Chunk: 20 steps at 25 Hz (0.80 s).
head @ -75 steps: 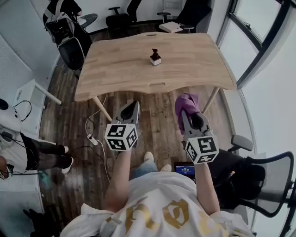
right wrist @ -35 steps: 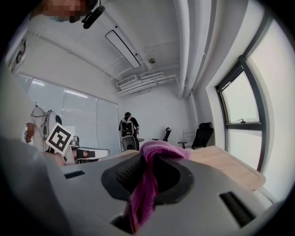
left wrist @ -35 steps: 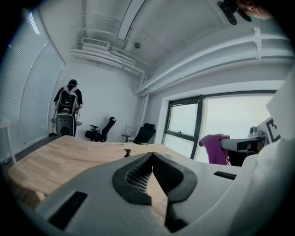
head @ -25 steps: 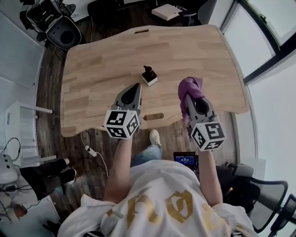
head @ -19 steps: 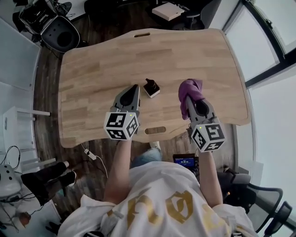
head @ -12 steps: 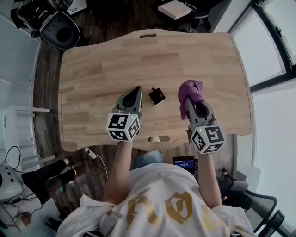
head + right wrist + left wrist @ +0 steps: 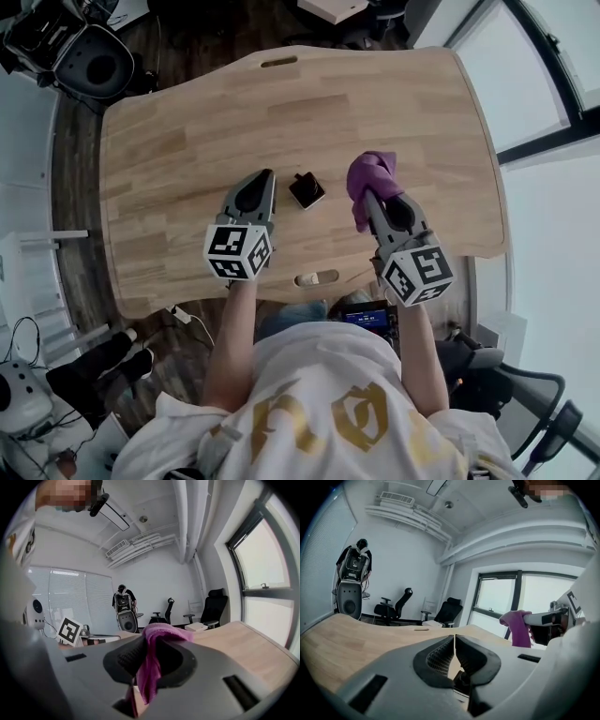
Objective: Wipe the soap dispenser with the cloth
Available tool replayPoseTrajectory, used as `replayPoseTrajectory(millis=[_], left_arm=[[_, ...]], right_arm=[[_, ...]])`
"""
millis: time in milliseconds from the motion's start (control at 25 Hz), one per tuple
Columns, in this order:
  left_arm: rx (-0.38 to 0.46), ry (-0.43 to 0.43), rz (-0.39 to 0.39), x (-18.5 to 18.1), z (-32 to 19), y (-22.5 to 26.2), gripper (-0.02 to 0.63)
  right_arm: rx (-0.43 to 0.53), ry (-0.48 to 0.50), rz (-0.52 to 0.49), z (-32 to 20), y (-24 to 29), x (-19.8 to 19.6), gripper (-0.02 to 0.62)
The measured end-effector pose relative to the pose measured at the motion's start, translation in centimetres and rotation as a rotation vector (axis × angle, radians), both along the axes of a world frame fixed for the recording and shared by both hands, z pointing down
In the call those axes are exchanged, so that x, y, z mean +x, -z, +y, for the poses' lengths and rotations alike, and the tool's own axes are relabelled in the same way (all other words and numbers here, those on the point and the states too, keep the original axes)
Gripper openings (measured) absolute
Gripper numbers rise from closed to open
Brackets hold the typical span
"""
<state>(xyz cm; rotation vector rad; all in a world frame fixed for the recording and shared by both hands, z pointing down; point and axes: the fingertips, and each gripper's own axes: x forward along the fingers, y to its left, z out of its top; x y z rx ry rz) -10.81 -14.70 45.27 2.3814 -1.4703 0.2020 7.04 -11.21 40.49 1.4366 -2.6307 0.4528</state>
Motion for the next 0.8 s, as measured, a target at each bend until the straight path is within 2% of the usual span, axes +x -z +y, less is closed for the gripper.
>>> replayPoseTrajectory(millis=[120,360,480,600,720,800], left_arm=[[-0.006,-0.001,0.019,0.0,1.0,0.0,0.011],[0.033,0.009,0.035,-0.4,1.2,1.6,0.011],[0.041,0.023,0.043,-1.0,0.8,2.3,0.011],[0.060,0.042,0.005,-1.3,0.0,3.0,0.009],[0.096,0.041,-0.067,-1.0,0.0,3.3,0.009],[0.096,0.034,-0.065,-0.8,0.1,3.0,0.009]], right_arm=[[-0.009,0.032,-0.029,1.1,0.5,-0.1,0.058],[-0.018,0.061,-0.090,1.2,0.9,0.0,0.057],[-0.008,0.079,-0.060,0.8,0.6,-0.4,0.055],[0.002,0.084,-0.054,0.2,0.7,-0.5,0.055],[0.025,0.043,-0.039,-0.2,0.5,0.1,0.055],[0.024,0.025,-0.009,-0.3,-0.2,0.4,0.055]])
